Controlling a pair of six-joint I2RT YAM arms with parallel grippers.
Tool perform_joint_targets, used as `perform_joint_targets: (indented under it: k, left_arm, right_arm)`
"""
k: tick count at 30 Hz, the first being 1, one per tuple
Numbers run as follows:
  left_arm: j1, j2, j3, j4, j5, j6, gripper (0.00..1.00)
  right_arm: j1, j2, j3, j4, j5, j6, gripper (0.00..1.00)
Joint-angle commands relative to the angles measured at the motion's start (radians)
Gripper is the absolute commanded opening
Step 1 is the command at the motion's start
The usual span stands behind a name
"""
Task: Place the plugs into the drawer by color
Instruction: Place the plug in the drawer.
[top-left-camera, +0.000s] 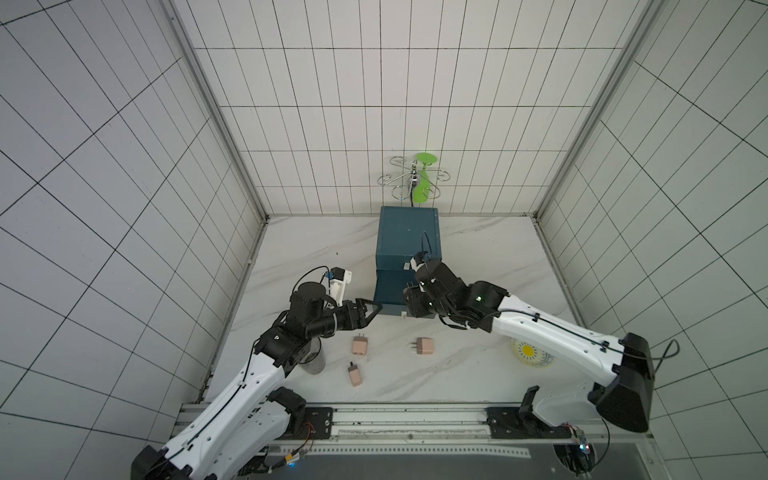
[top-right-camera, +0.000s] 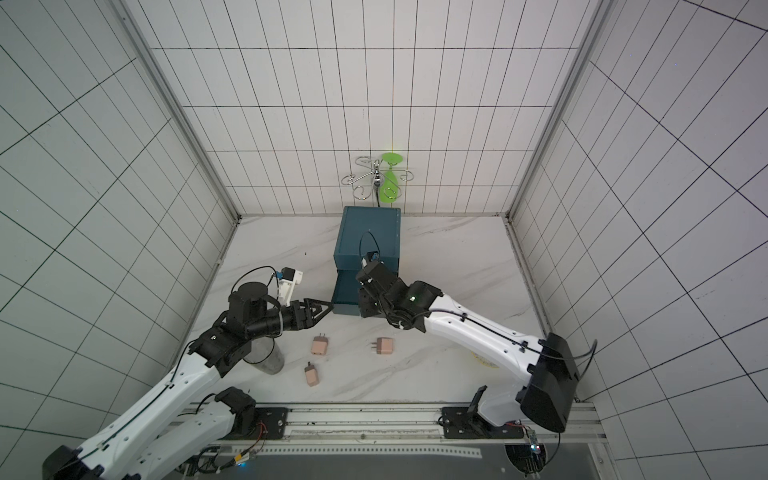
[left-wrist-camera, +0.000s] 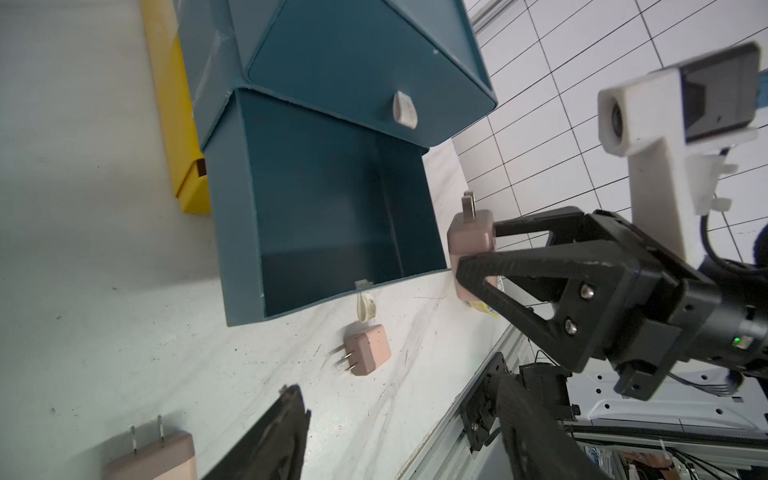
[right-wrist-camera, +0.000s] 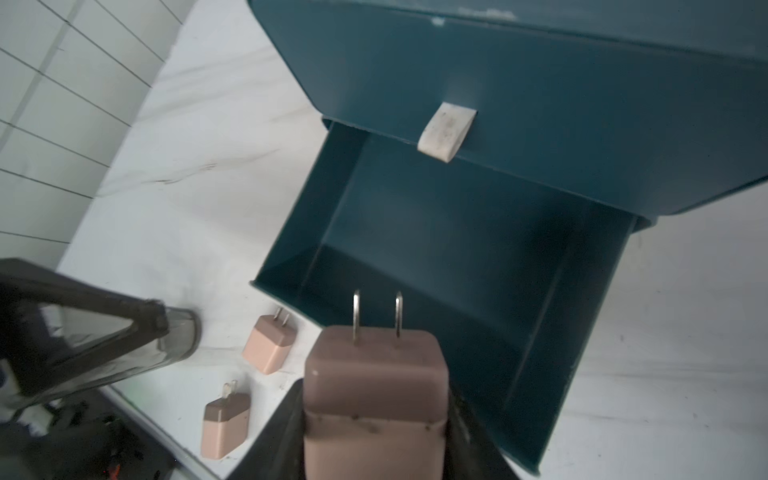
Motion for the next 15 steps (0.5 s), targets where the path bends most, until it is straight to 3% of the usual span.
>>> perform_joint_targets:
  k: [1, 15]
  left_arm:
    - [0.004, 0.042, -0.005, 0.004, -0.007, 0.032, 0.73]
    - [0.004, 0.094, 0.009, 0.002, 0.051, 0.032, 0.73]
  right_arm:
    - [-0.009, 0.079, 0.104, -0.128, 0.162, -0.006, 0.28]
    - [-0.047, 0.171, 0.087, -0.129, 0.259, 0.028, 0.33]
